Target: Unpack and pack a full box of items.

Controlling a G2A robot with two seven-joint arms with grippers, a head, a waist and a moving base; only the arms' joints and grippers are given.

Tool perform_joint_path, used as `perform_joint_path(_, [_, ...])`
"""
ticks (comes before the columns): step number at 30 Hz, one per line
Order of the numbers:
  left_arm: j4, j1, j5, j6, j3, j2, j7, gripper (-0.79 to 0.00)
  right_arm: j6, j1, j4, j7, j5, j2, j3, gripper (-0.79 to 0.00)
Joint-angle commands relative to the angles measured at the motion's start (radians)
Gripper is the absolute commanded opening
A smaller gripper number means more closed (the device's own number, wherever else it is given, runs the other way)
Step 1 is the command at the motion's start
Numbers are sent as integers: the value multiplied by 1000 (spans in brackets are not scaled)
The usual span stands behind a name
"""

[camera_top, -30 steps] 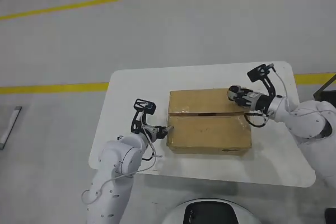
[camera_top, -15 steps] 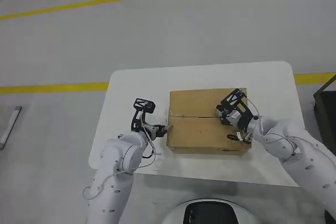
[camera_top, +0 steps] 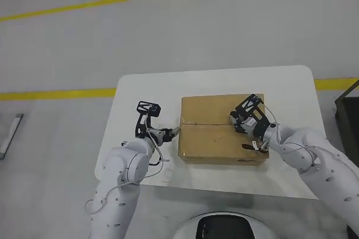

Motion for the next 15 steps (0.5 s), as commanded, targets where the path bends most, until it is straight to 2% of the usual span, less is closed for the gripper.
perform_joint_path(1, [8,17,13,11,-4,1,36,0,2,-1,0,1,1,-1,1,-785])
perform_joint_path(8, [45,77,266,42,19,10,168,0,1,-3,0,7,-2,-5,5,-785])
perform_joint_path(13, [125,96,476,71,64,13,255,0,-1,-5,2,12,-9,-7,7,-785])
perform_joint_path(15, [158,96,504,86,81,10,276,0,-3,-6,2,15,-12,-8,7,-785])
